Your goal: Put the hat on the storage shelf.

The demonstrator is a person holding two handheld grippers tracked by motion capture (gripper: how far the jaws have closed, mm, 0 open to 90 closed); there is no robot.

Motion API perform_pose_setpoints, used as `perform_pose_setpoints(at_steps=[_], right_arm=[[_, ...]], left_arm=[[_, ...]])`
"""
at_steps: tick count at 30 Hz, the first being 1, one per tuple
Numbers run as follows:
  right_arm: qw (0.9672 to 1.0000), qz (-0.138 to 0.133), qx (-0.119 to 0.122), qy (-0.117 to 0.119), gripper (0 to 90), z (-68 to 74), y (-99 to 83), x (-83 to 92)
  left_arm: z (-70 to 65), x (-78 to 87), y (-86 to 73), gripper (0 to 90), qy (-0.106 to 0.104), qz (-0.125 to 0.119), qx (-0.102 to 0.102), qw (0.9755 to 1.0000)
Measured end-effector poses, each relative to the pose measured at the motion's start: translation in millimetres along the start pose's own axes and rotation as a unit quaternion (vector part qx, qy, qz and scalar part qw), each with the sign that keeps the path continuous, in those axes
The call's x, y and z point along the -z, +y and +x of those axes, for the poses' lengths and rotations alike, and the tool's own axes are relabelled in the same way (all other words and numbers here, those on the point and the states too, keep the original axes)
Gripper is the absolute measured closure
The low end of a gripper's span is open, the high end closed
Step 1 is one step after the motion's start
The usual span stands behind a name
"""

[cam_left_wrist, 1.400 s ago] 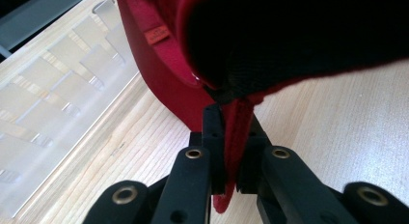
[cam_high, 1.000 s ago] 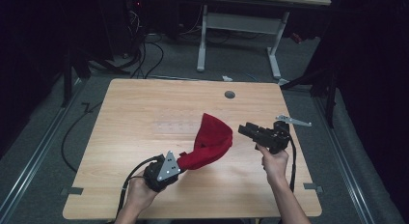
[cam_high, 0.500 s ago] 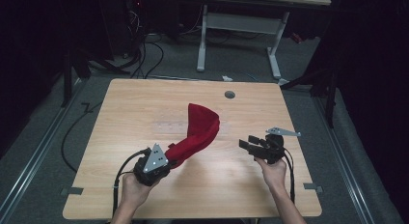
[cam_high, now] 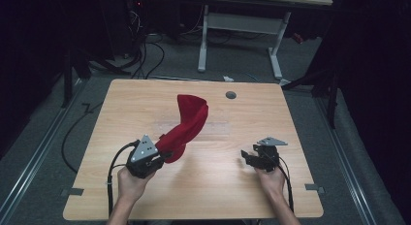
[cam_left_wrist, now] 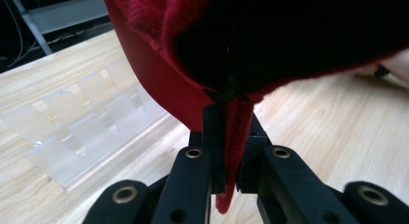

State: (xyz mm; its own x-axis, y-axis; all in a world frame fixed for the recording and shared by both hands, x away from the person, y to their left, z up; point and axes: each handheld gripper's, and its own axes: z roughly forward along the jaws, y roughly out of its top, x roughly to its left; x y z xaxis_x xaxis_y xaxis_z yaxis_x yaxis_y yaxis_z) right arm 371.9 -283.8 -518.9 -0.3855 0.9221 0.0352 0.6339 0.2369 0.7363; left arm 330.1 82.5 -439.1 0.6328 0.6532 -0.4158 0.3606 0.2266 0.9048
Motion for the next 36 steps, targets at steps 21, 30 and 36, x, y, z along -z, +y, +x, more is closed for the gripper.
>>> perform_pose_setpoints(at_steps=[21,30,36], right_arm=[[0.9994,0.007,0.011,-0.031,39.4,-7.6,-10.0,-6.3],[0.9995,0.007,0.01,-0.03,39.2,-7.4,-10.1,-6.2],[0.9995,0.007,0.011,-0.03,38.8,-7.4,-10.1,-6.2]], left_arm=[[29.0,-13.8,44.9,85.4,0.037,-0.084,0.051,0.9945],[38.5,-24.2,61.8,85.5,0.061,-0.099,0.045,0.9922],[46.7,-29.9,65.9,85.5,0.078,-0.107,0.037,0.9905]])
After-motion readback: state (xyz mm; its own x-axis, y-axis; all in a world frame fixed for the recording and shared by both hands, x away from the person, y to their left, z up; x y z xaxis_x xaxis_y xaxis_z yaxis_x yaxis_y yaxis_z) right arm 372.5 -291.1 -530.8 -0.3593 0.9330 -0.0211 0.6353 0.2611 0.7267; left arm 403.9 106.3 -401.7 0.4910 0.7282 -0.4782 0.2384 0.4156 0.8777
